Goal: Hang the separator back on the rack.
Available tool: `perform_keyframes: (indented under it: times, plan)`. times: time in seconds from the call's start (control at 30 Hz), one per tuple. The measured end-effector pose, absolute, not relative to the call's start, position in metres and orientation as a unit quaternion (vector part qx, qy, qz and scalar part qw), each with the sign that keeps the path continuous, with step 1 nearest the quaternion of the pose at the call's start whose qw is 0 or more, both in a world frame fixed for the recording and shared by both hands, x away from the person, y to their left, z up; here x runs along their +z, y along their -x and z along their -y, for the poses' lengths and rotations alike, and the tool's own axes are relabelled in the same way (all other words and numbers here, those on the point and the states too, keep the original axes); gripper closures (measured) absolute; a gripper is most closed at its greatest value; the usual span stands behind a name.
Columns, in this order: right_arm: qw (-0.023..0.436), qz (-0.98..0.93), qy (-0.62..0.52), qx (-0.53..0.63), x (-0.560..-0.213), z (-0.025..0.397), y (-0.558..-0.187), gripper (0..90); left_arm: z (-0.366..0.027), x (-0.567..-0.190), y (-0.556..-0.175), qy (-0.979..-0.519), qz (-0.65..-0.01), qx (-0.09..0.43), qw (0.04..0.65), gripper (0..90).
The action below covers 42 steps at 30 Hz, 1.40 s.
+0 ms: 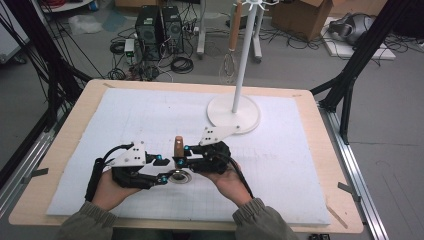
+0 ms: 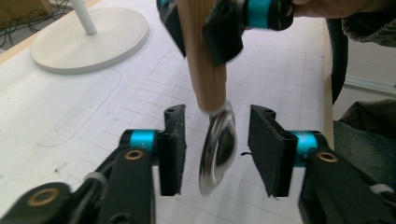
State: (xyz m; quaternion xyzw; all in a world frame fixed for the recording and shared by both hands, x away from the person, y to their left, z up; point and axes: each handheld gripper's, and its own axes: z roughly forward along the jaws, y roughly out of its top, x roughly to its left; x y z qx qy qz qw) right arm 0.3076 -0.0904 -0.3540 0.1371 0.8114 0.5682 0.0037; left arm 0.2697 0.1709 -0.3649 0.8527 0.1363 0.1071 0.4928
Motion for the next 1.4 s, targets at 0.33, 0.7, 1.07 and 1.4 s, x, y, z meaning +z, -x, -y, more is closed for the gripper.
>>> perform_keyframes:
  times: [0.33, 0.7, 1.07, 1.4]
  plan:
    - [0.004, -0.819, -0.161, 0.551, -0.351, 0.118, -0.323, 72.3, -0.194, -0.364, -0.263, -0.836, -0.174, 0.130, 0.504, 37.8]
    - [0.012, -0.821, -0.173, 0.544, -0.343, 0.147, -0.339, 72.3, -0.228, -0.367, -0.263, -0.825, -0.213, 0.146, 0.503, 30.6]
    - [0.018, -0.814, -0.186, 0.549, -0.331, 0.176, -0.359, 72.3, -0.249, -0.384, -0.261, -0.826, -0.243, 0.157, 0.483, 24.0]
    - [0.039, -0.817, -0.189, 0.543, -0.314, 0.192, -0.371, 72.3, -0.259, -0.384, -0.258, -0.818, -0.255, 0.172, 0.486, 20.5]
